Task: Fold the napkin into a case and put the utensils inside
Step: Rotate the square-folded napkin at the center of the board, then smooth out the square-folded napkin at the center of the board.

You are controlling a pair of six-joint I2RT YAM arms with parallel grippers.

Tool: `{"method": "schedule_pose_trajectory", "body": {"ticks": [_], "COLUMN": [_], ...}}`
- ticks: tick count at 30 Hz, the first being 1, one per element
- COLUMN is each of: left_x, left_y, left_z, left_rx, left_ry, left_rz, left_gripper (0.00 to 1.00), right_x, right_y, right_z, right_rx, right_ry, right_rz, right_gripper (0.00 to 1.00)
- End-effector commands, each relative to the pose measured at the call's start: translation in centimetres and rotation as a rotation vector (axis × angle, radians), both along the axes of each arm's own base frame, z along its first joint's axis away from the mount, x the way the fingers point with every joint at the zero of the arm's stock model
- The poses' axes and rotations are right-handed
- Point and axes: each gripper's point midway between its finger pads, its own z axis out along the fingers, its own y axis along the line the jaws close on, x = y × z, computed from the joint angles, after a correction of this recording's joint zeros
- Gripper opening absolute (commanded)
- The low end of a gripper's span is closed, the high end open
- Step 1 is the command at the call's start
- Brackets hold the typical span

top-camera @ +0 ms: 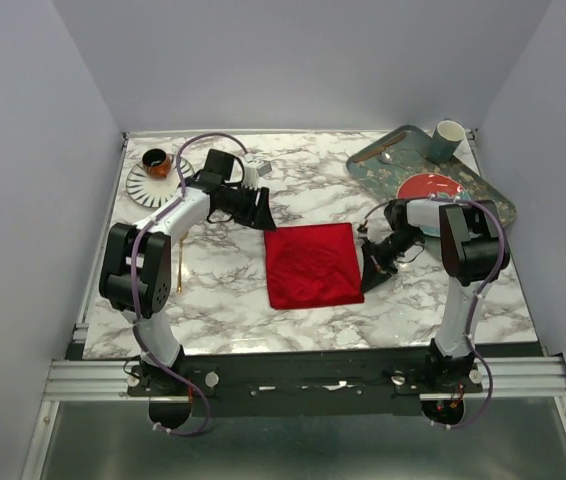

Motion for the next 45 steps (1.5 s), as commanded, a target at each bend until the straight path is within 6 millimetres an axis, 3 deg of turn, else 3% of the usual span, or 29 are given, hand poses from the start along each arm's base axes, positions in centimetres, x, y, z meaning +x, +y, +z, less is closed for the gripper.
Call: {"method": "schedule_pose_trajectory", "body": {"ticks": [1,2,3,5,6,7,9,10,11,13,14,15,16,18,19,21,22,23,24,25,26,27,28,29,32,33,36,40,45], "left_x": [0.8,0.8,0.9,0.8,0.8,1.1,1.6,2.0,2.2,3.3,3.7,4.5,4.9,6.3,7.1,9.3,9.4,9.4,9.6,9.7,10.0,9.4,8.4,8.2,5.9,5.4,4.0,3.2,2.8], "left_y": [-1.0,-1.0,-0.9,-0.9,-0.8,-0.5,0.4,0.8,1.2,2.2,2.2,2.3,2.1,1.9,2.0,1.0,0.0,-1.5,-2.5,-3.4,-4.4,-5.3,-6.2,-6.7,-8.1,-8.3,-8.7,-9.1,-10.2], "left_z": [1.3,1.7,2.1,4.1,4.8,5.6,8.2,9.1,11.0,13.2,13.6,15.5,15.9,16.9,17.2,18.8,19.4,17.1,18.0,17.5,16.3,15.9,14.0,13.4,9.9,9.1,6.0,3.1,0.2], "left_rx": [-0.065,-0.076,-0.085,-0.116,-0.115,-0.106,-0.058,-0.04,-0.026,0.027,0.04,0.045,0.038,0.012,0.002,-0.115,-0.187,-0.246,-0.311,-0.369,-0.419,-0.484,-0.496,-0.518,-0.549,-0.55,-0.545,-0.555,-0.555], "left_ry": [-0.003,-0.007,-0.017,-0.067,-0.103,-0.145,-0.292,-0.345,-0.427,-0.538,-0.546,-0.584,-0.578,-0.619,-0.642,-0.633,-0.582,-0.455,-0.394,-0.3,-0.224,-0.098,-0.042,-0.035,0.105,0.13,0.215,0.315,0.404], "left_rz": [-0.014,-0.017,-0.018,-0.028,-0.036,-0.034,-0.026,-0.018,-0.007,0.016,0.013,0.026,0.036,0.075,0.108,0.216,0.209,0.134,0.107,0.119,0.118,0.146,0.137,0.128,0.129,0.129,0.134,0.151,0.161], "left_gripper": [0.58,0.6,0.62,0.68,0.7,0.75,0.84,0.99,0.99,0.99,0.99,0.99,0.99,0.99,0.99,0.99,0.99,0.99,0.99,0.99,0.99,0.99,0.99,0.99,0.99,0.99,0.99,0.99,0.99], "right_x": [-2.2,-2.3,-2.3,-2.2,-1.7,-1.3,1.1,2.2,4.4,7.0,9.3,11.2,13.7,16.2,18.5,20.5,21.6,22.3,24.3,23.0,22.7,23.2,22.9,22.2,20.5,19.2,16.9,15.8,16.2], "right_y": [1.4,1.5,1.5,1.2,1.0,0.5,0.3,-0.1,0.1,-0.1,0.1,0.3,0.7,1.4,2.1,3.7,4.9,5.6,6.6,8.1,9.2,10.1,10.7,11.0,11.5,11.4,11.2,11.2,11.6], "right_z": [0.6,1.2,1.8,3.0,4.5,5.1,8.4,9.5,12.0,15.4,17.3,19.9,22.4,25.5,28.0,29.1,31.2,31.9,29.0,29.1,31.0,28.0,27.5,24.5,21.3,18.6,14.7,11.9,9.2], "right_rx": [0.046,0.057,0.062,0.054,0.051,0.018,0.008,-0.016,-0.016,-0.038,-0.038,-0.036,-0.028,0.011,0.053,0.157,0.237,0.291,0.305,0.437,0.544,0.57,0.595,0.576,0.572,0.552,0.54,0.534,0.525], "right_ry": [0.03,0.016,0.002,-0.046,-0.123,-0.166,-0.349,-0.421,-0.539,-0.714,-0.834,-0.945,-1.09,-1.204,-1.318,-1.299,-1.314,-1.222,-1.095,-0.974,-0.915,-0.775,-0.733,-0.625,-0.513,-0.428,-0.313,-0.239,-0.157], "right_rz": [0.026,0.028,0.033,0.054,0.064,0.079,0.104,0.114,0.121,0.118,0.106,0.088,0.059,-0.027,-0.082,-0.173,-0.198,-0.285,-0.324,-0.26,-0.227,-0.232,-0.234,-0.277,-0.305,-0.32,-0.334,-0.34,-0.366], "right_gripper": [0.16,0.25,0.42,0.56,0.67,0.72,0.77,0.79,0.8,0.88,0.9,0.94,0.95,1.0,1.0,1.0,1.0,1.0,1.0,1.0,1.0,1.0,1.0,1.0,1.0,1.0,1.0,1.0,1.0]}}
